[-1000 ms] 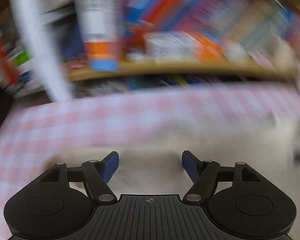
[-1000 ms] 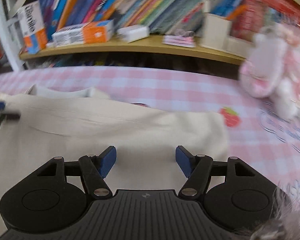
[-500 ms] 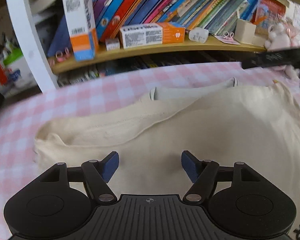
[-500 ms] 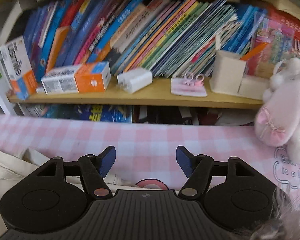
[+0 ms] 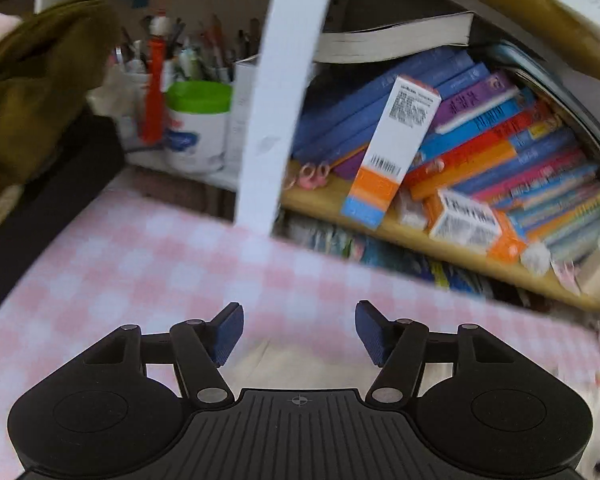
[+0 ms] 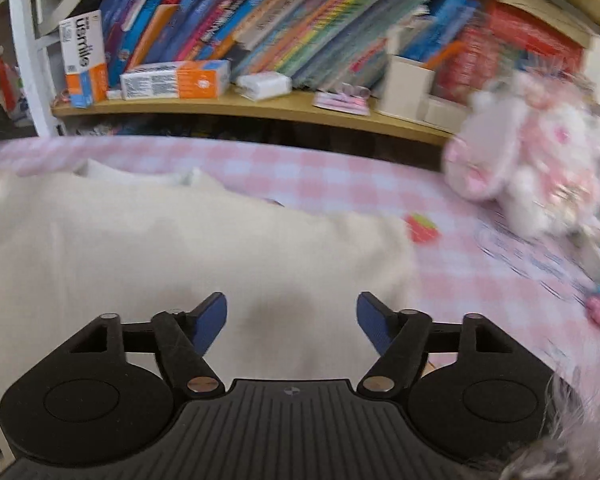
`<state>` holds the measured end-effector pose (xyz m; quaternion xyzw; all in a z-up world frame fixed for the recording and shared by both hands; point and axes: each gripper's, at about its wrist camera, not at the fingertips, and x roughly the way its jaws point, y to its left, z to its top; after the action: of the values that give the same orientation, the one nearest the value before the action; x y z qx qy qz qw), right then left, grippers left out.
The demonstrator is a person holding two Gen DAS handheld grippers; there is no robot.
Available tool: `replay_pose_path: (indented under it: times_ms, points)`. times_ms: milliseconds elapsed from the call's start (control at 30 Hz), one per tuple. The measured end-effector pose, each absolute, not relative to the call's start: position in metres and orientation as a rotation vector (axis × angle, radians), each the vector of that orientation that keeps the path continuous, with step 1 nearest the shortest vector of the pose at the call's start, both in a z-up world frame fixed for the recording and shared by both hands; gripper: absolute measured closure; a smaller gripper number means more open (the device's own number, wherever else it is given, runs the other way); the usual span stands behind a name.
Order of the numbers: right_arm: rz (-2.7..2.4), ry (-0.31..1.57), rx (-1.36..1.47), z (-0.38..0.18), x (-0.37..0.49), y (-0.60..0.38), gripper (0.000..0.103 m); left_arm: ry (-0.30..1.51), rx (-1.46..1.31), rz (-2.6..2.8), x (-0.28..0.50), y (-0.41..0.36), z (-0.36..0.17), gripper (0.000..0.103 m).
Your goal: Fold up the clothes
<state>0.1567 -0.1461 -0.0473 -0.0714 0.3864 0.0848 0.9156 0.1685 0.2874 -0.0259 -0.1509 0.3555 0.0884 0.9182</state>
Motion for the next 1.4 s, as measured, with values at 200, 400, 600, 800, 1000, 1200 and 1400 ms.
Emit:
replay_pose_path:
  times_ms: [200, 400, 600, 800, 1000, 1200, 1400]
  points:
    - [0.098, 0.894, -0.029, -0.048, 0.114, -0.186, 0.028, 0.829, -0.257, 0.190, 0.060, 0.289, -0.036, 0.041]
    - [0.091, 0.976, 0.044, -0.044, 0.074, -0.204, 0.027, 0.896, -0.400, 0.259, -0.010, 0.295, -0.043, 0.041]
    - [0.132, 1.031, 0.147, -0.044, 0.040, -0.217, 0.030, 0.910, -0.507, 0.326, -0.039, 0.297, -0.050, 0.041]
    - [0.172, 1.047, 0.199, -0.045, 0.023, -0.218, 0.044, 0.907, -0.653, 0.351, -0.051, 0.298, -0.058, 0.041]
    - [0.247, 1.069, 0.232, -0.044, 0.024, -0.222, 0.076, 0.862, -0.863, 0.362, -0.062, 0.295, -0.068, 0.061]
    - [0.309, 1.015, 0.222, -0.028, 0.027, -0.225, 0.091, 0.744, -0.866, 0.330, -0.064, 0.277, -0.041, 0.099]
    - [0.332, 1.022, 0.210, -0.027, 0.028, -0.230, 0.092, 0.798, -0.860, 0.393, -0.068, 0.282, -0.057, 0.098]
